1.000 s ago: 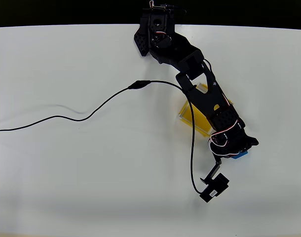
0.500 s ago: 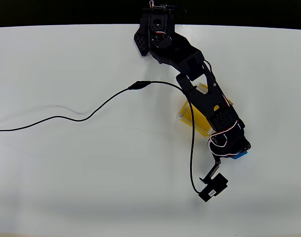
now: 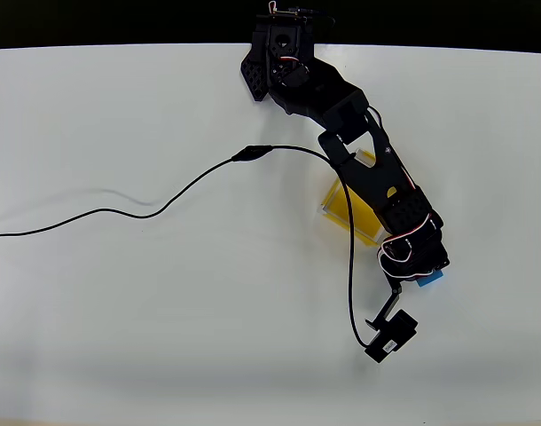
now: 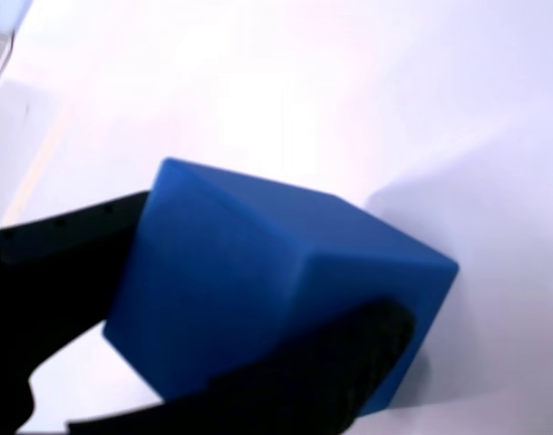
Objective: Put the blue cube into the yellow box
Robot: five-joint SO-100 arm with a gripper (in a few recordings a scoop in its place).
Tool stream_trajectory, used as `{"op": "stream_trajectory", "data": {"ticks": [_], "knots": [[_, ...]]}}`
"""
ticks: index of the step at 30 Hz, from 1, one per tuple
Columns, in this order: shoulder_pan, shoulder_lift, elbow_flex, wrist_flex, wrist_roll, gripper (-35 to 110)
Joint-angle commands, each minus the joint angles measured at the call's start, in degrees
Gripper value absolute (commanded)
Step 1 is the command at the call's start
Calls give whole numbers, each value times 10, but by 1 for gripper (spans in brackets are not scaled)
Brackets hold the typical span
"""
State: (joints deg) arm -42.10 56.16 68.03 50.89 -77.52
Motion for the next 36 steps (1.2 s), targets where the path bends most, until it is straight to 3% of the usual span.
{"op": "stream_trajectory", "data": {"ticks": [1, 14, 24, 36], "knots": [[14, 75, -62, 18, -26, 18], [63, 192, -79, 22, -98, 17], [30, 328, -60, 81, -105, 17], [4, 531, 136, 126, -100, 17]]}}
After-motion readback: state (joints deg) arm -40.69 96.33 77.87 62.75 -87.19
